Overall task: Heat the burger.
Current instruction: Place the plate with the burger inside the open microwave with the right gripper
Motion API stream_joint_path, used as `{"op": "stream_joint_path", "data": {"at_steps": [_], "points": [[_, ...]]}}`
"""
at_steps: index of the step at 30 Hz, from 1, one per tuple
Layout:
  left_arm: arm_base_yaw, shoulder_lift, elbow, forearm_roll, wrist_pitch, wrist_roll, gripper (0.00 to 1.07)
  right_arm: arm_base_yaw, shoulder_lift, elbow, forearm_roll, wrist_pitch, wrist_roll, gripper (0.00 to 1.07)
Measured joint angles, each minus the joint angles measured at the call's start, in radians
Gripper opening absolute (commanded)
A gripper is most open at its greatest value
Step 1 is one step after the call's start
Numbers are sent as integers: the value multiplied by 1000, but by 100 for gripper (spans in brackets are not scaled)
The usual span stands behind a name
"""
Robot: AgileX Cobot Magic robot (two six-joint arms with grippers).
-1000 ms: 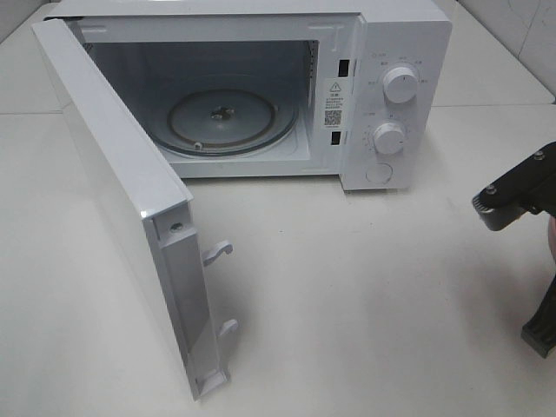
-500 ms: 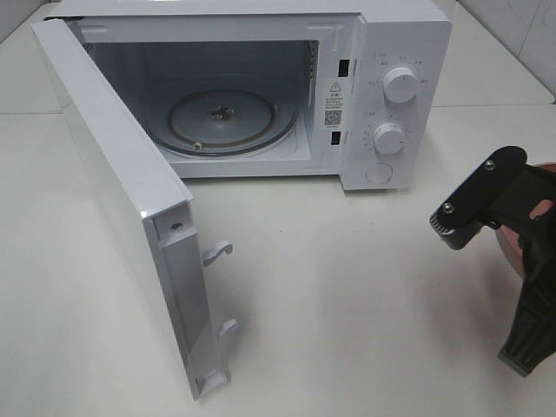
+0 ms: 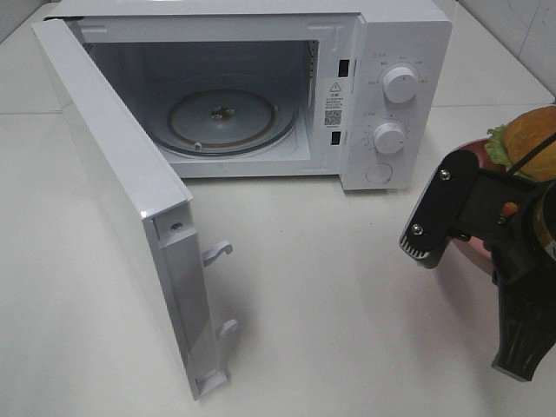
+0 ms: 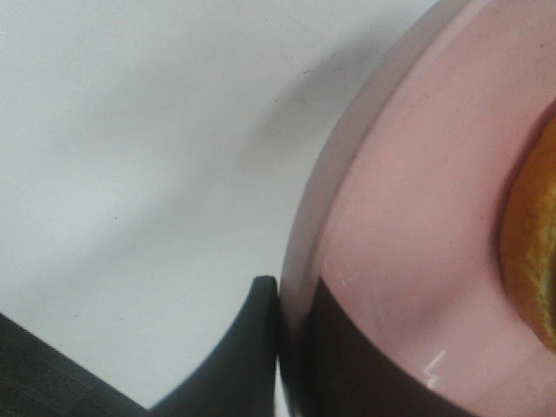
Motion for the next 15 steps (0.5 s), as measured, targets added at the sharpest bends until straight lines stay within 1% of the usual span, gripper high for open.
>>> {"op": "stream_joint_path", "data": {"at_steps": [15], "points": [[0,0,0,0,0,0,102,0,0,1,-24,-44,-162,0]]}}
